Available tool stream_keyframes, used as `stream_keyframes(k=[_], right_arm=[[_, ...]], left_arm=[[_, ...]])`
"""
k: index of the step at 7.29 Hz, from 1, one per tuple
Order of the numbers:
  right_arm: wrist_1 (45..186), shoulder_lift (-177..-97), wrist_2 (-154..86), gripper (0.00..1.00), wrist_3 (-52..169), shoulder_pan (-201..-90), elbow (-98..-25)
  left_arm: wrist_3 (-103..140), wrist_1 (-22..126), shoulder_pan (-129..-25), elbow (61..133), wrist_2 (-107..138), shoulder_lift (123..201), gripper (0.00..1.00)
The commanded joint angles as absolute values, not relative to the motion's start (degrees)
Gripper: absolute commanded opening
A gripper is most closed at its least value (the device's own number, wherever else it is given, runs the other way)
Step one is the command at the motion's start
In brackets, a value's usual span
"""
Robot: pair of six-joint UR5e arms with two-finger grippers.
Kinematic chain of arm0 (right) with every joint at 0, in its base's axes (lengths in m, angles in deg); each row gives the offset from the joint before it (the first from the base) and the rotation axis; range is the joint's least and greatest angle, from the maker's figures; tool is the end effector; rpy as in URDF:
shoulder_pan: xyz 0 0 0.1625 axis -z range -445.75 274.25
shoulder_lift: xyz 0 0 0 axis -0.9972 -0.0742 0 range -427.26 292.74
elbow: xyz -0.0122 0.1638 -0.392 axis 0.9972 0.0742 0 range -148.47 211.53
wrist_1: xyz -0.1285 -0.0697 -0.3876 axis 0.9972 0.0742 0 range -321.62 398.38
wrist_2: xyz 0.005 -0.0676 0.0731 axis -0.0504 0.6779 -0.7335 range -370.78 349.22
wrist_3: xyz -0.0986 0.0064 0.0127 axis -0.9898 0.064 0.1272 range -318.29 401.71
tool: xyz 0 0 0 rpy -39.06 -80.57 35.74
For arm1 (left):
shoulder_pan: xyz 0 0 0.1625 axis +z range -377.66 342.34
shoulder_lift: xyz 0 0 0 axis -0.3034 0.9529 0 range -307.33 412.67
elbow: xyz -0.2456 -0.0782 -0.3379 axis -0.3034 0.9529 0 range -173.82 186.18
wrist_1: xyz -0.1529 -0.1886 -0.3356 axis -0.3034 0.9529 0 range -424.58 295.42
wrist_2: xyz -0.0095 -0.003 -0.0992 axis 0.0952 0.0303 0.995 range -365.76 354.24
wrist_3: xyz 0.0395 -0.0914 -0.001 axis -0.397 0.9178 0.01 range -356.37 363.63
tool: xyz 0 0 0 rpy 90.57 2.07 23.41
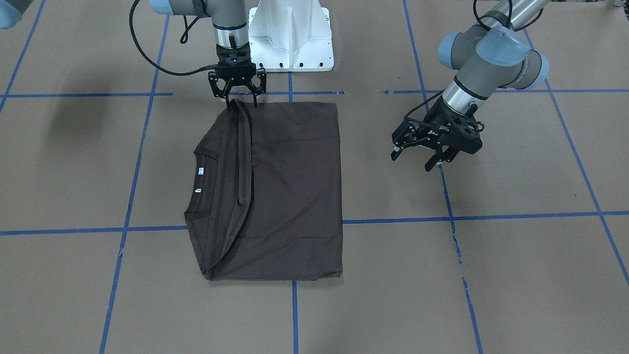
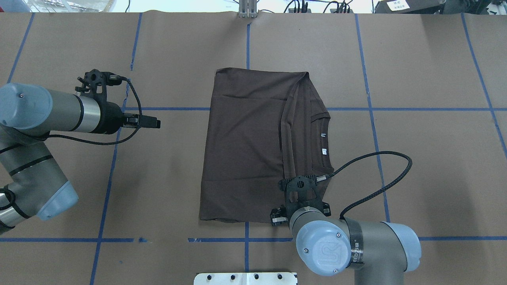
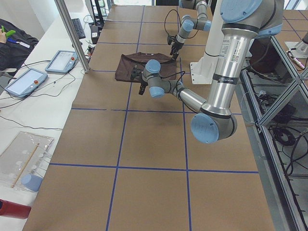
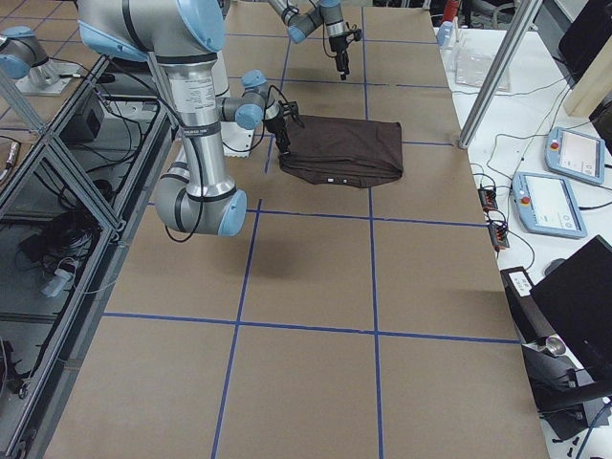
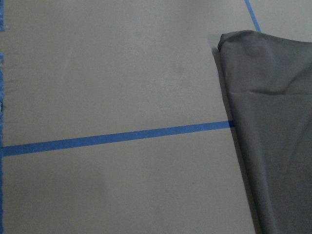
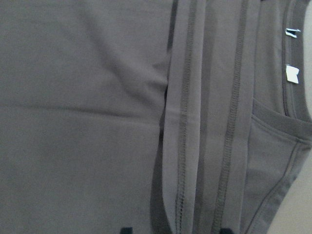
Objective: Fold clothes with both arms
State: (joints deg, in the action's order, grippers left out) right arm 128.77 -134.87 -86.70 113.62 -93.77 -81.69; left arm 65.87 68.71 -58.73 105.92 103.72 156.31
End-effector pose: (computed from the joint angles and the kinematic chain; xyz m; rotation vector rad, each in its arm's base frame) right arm -0.5475 -0.2364 0.2725 0.4042 -0.7122 -0.0687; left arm 0.3759 -0.4604 0.3654 0.4023 1.1180 -0.0064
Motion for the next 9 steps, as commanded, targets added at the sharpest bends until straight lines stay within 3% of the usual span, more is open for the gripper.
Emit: stream_keyframes(k=[1, 4, 7, 9], right_arm=[[128.82, -134.58, -86.98, 0.49, 102.58, -94.53, -81.32], [129.26, -134.67, -90.50, 0.40, 102.09, -94.36, -81.05], [129.26, -134.85, -90.50, 0.00, 102.09, -94.80, -81.40], [129.26, -134.67, -90.50, 0.00, 102.09, -96.02, -81.40]], left_arm=[[66.04, 68.40, -58.62, 106.02, 103.40, 156.29, 1.00], [66.04, 68.40, -58.44, 106.02, 103.40, 156.29, 1.00], [66.04, 68.40, -58.44, 105.93, 103.40, 156.29, 1.00], [66.04, 68.40, -58.44, 105.93, 103.14, 156.29, 1.00]])
